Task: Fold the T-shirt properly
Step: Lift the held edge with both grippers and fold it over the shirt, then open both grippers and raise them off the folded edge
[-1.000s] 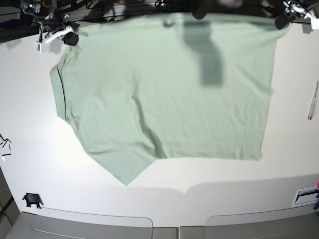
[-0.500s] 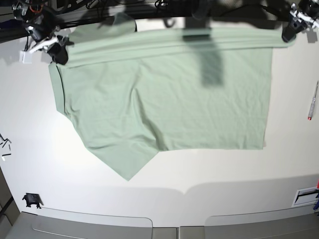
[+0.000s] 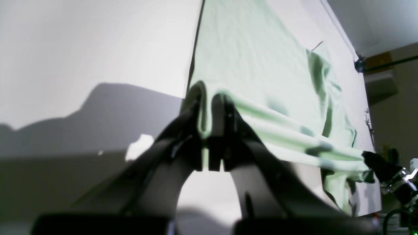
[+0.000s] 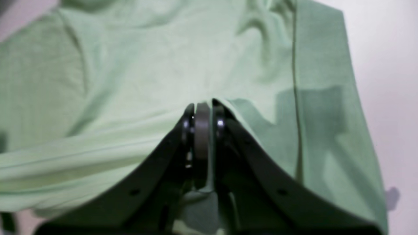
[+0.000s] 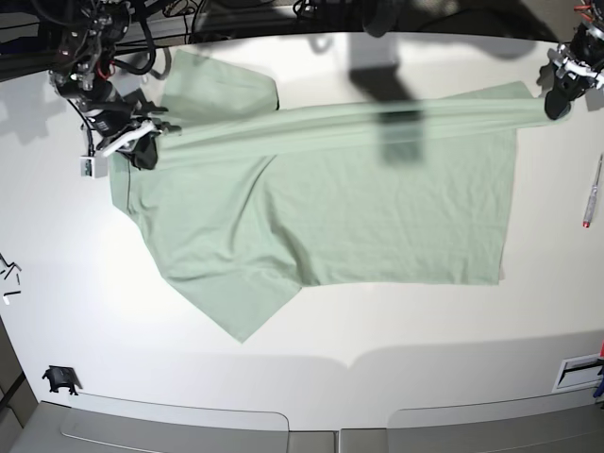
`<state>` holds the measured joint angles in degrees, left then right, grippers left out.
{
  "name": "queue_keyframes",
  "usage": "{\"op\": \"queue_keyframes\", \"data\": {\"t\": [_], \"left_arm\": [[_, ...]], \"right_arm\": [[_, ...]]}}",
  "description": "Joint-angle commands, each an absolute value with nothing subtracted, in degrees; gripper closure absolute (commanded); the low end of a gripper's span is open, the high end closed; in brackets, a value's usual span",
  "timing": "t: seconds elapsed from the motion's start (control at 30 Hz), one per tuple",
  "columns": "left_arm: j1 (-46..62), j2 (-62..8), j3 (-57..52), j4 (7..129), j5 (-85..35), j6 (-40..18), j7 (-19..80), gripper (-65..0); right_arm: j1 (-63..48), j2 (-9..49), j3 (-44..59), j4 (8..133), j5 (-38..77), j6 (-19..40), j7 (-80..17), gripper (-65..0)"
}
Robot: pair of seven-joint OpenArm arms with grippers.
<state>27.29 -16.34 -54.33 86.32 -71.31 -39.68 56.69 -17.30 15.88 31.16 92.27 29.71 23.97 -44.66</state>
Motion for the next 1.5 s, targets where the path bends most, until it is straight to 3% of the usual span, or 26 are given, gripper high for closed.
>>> {"op": "queue_keyframes", "data": {"t": [0.0, 0.6, 0.87, 1.1, 1.2, 1.23, 1.47], "left_arm": [[27.6, -17.5, -54.9, 87.1, -72.0, -40.0, 54.2, 0.0], [27.1, -19.0, -51.3, 87.1, -71.3, -40.0, 51.8, 0.0], [23.5, -21.3, -42.1, 87.1, -55.3, -40.0, 45.3, 0.0], [22.9, -23.2, -41.9, 87.1, -54.6, -40.0, 44.9, 0.0], [22.9, -24.9, -41.9, 87.1, -55.7, -40.0, 45.4, -28.5], [22.9, -25.7, -42.0, 87.1, -56.1, -40.0, 45.8, -31.9], [22.9, -29.2, -49.9, 89.6, -60.3, -40.0, 45.8, -31.3]], "right_arm": [[-16.8, 17.0, 30.9, 93.2, 28.4, 22.6, -42.4, 0.0], [-16.9, 17.0, 28.8, 93.2, 25.7, 21.5, -42.5, 0.0], [-16.9, 17.0, 28.8, 93.2, 25.7, 21.6, -42.4, 0.0], [-16.8, 17.1, 28.8, 93.2, 25.7, 21.6, -44.1, 0.0], [-17.0, 17.1, 29.1, 93.3, 26.6, 21.7, -45.0, -29.6], [-17.1, 17.1, 29.4, 93.3, 27.7, 21.7, -45.1, -34.5], [-17.3, 17.1, 37.9, 97.3, 30.2, 21.7, -46.9, -34.9]]}}
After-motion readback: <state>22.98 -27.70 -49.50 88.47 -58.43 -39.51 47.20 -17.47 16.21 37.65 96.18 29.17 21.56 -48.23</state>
